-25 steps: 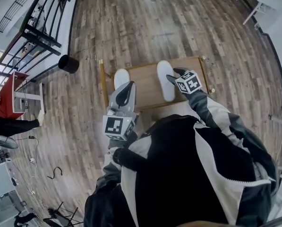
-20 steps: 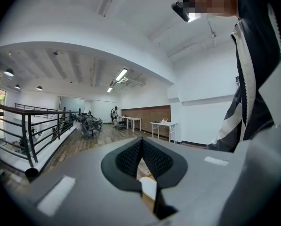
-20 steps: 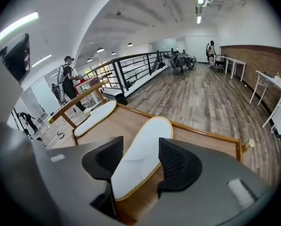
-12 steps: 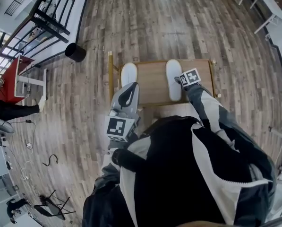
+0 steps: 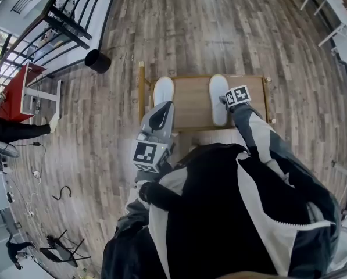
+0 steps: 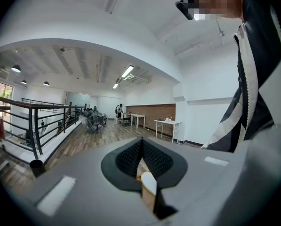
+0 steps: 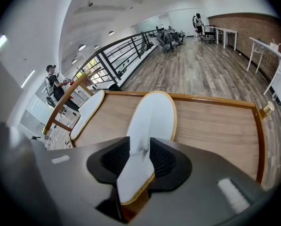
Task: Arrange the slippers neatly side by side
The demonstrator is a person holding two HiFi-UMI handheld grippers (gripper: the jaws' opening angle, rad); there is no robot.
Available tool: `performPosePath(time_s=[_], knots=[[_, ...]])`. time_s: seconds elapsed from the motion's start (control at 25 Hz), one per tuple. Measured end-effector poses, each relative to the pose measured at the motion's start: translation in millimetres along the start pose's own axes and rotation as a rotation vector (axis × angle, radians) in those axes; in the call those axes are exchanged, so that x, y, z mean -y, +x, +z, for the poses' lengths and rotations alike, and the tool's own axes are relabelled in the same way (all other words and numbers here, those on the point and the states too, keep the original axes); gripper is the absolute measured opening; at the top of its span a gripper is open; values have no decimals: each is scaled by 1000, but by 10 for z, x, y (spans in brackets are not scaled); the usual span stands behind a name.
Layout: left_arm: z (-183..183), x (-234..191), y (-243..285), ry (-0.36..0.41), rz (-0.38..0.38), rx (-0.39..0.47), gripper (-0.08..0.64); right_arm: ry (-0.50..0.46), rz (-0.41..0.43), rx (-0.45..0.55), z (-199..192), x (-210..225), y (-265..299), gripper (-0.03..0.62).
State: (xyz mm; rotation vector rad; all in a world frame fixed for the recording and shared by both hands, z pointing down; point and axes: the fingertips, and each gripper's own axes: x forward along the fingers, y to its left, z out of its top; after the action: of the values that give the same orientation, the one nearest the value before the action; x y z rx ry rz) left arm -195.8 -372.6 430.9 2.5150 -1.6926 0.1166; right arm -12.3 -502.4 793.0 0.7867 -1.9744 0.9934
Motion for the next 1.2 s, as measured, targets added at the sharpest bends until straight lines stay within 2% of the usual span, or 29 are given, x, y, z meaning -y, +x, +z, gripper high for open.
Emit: performPosePath(time_s=[0.04,0.08,0.12,0.32,0.44,0.68,0.92,1.04,1.2], knots=[[-7,-4,6,-2,0,-1,14,-4,2,-4,-8,-10,8,110],[-11,-5,12,-3,0,-2,14,-4,1,-3,-10,-14,8,37],[-10,-5,21,-2,-1,-2,14,-4,-2,4,-6,-18,3,25],[-23,14,82,-8,-20,-15,14,2,24,49,70,-93,-64,21],[-43,22,129,-18,-28,-18,14,-62,35,121,222,-241,-245,23],[-50,-20,287,-39,-43,-11,14,-214,108,370,835,-807,-1011,23],[-9,45,421,-46,-68,8,14,-371,165,632,1138,-1411,-2070,23],[16,76,434,-44,-78,23,14,-467,166,732,1028,-1662,-2469,23],[-15,179,415,-51,-101,35,14,-504,167,760,701,-1767,-2710,23]])
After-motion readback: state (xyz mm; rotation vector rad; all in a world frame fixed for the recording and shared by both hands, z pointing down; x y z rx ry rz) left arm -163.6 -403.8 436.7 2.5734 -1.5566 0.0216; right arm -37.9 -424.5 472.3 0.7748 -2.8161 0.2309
